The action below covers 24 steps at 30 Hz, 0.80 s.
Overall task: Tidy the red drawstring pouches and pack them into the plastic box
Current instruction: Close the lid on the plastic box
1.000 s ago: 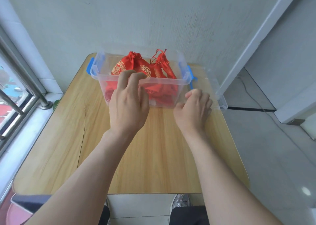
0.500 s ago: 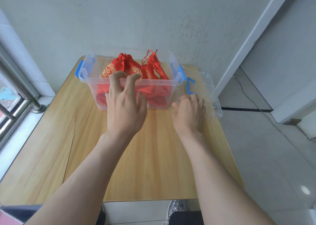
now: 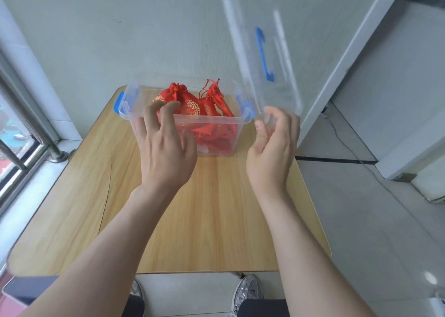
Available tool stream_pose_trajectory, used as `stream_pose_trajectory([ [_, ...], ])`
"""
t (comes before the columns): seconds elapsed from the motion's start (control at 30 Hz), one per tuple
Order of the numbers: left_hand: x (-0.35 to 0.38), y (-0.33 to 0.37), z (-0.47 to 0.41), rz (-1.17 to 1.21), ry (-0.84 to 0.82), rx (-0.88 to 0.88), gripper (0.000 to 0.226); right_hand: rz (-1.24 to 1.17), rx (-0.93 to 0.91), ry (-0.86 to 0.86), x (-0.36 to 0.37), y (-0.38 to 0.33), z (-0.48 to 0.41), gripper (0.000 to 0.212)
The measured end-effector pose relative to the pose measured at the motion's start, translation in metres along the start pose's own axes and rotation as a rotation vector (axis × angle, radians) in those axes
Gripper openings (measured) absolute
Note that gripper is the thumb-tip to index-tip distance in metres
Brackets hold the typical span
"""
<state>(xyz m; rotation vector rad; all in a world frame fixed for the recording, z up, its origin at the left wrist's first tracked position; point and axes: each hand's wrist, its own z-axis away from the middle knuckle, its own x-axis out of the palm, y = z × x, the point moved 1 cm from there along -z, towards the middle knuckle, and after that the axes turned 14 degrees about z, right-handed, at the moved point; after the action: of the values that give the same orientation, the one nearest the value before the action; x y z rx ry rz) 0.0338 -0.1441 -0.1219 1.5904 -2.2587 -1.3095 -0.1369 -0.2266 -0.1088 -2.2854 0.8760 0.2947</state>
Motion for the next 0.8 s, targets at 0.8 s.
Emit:
stream_pose_trajectory([
  [0.8,-0.041,-0.020,-0.016,0.255,0.253,-0.407,0.073,-0.016,-0.109,-0.110,0.033,-0.013,-0.007,0.053],
])
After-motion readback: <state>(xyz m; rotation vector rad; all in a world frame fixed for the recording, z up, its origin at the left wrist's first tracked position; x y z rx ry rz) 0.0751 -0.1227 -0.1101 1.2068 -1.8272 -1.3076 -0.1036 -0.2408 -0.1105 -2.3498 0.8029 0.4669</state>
